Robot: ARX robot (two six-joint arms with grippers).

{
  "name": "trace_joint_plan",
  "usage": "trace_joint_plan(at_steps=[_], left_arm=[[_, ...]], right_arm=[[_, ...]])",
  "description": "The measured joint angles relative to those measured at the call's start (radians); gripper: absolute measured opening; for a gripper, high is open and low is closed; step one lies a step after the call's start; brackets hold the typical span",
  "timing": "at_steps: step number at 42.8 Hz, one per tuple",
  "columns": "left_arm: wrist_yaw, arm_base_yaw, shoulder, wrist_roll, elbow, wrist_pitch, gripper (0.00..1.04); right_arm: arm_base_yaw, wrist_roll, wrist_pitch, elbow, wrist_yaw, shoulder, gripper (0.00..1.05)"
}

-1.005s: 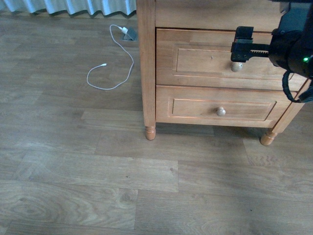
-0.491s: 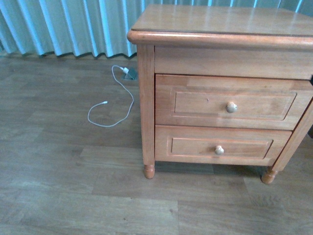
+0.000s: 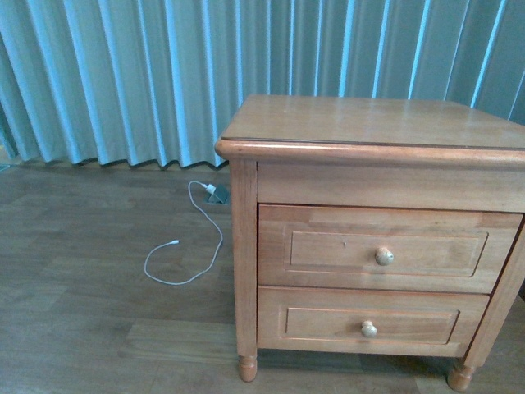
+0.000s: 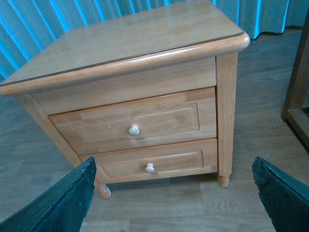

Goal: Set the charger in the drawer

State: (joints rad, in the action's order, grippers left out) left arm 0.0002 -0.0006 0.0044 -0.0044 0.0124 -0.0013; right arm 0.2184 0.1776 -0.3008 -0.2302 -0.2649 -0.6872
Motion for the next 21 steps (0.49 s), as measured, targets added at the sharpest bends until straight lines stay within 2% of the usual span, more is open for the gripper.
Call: trace_joint_plan(at_steps=[9,14,21], left_arm=[[0.000,0.000,0.000,0.000,0.000,0.000,0.99],[0.000,0.000,0.000,0.000,0.000,0.000,0.99],[0.000,0.000,0.000,0.000,0.000,0.000,0.99]], right_arm=[[0.000,0.003,-0.002,0.002,0.002,-0.003,0.96],[-0.027,-0.089,-0.185,0.074,0.085,0.010,0.80],[-0.085,-0.157,-0.176,0.134,0.138,0.107,0.46]])
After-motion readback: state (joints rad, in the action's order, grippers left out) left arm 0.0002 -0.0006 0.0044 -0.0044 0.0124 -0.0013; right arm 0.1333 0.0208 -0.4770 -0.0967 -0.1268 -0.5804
